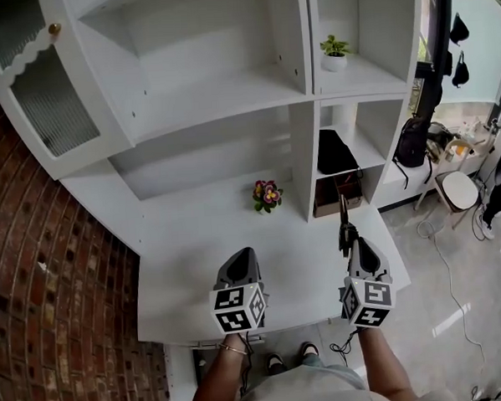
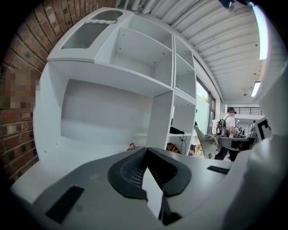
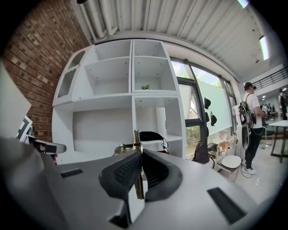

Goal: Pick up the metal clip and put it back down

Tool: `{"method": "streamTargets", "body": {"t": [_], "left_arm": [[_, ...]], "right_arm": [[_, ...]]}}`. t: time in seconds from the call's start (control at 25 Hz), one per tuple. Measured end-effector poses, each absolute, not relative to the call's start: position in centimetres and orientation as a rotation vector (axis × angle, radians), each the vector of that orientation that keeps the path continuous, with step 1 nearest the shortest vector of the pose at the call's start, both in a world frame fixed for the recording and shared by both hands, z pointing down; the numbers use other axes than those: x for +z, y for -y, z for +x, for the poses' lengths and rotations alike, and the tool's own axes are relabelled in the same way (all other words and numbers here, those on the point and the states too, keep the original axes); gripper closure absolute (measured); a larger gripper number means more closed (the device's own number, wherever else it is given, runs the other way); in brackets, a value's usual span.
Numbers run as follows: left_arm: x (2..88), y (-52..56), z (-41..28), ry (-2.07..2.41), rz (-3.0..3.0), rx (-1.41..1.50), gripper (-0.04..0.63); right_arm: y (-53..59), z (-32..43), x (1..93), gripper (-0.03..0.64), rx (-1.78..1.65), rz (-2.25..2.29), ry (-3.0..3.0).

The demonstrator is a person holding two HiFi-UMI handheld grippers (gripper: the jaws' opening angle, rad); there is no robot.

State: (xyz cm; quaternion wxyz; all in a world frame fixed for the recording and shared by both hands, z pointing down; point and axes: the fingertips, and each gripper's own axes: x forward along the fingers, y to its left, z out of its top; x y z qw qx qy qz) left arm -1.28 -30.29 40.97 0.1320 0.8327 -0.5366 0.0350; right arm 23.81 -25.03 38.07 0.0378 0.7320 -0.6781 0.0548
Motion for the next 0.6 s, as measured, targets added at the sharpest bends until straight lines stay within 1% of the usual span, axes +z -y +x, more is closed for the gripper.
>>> {"method": "streamTargets", "body": {"t": [0.32, 0.6], "left_arm": [[41.5, 29.9, -5.2, 1.651, 2.335, 0.086, 0.584], [41.6, 28.9, -10.6, 1.792, 2.22, 0.055, 0.584]], "right_arm": [[26.1, 22.1, 38.0, 0.611, 0.141, 2.169, 2.123], [28.4, 17.7, 37.9, 0.611, 0.126, 2.042, 2.238]]}}
